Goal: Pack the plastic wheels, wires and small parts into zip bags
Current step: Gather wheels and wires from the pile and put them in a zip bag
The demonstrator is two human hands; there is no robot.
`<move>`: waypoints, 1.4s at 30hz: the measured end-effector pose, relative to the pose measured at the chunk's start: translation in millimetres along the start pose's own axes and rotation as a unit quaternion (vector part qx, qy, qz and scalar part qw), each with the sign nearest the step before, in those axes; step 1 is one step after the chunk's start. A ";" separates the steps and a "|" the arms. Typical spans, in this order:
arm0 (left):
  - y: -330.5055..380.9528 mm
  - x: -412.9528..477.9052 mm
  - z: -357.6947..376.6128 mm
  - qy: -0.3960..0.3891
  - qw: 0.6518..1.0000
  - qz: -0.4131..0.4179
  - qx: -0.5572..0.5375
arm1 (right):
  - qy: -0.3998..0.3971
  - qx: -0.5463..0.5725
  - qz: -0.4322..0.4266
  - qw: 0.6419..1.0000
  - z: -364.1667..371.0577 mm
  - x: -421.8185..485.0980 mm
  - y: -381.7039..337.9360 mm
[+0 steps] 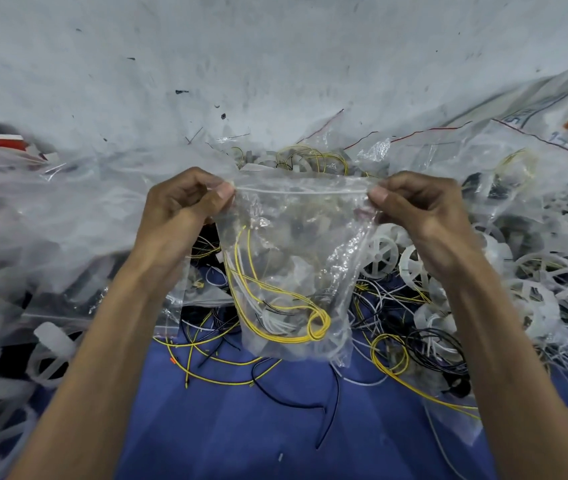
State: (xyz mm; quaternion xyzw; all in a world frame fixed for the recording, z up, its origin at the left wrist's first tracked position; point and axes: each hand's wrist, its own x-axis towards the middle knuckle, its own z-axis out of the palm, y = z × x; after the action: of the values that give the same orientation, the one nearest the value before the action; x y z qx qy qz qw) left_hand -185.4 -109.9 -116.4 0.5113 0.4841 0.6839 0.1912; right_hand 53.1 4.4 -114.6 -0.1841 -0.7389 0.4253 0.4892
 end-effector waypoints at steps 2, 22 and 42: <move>-0.1 -0.4 -1.6 -0.019 1.000 -0.019 -0.004 | -0.012 -0.027 0.020 0.999 2.1 -1.5 -0.8; 5.6 -9.9 21.8 -0.043 0.994 0.096 0.042 | -0.051 -0.064 -0.040 0.996 15.3 -4.3 -19.4; 20.9 -15.5 24.9 -0.102 0.963 0.160 0.191 | -0.069 -0.290 -0.112 0.948 23.4 -6.1 -41.5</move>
State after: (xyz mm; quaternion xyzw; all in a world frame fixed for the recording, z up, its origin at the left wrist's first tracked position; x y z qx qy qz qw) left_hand -152.3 -119.6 -106.3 0.6762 0.4955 0.5446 0.0262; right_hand 41.3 -33.9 -88.2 -0.2042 -0.8781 0.1468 0.4072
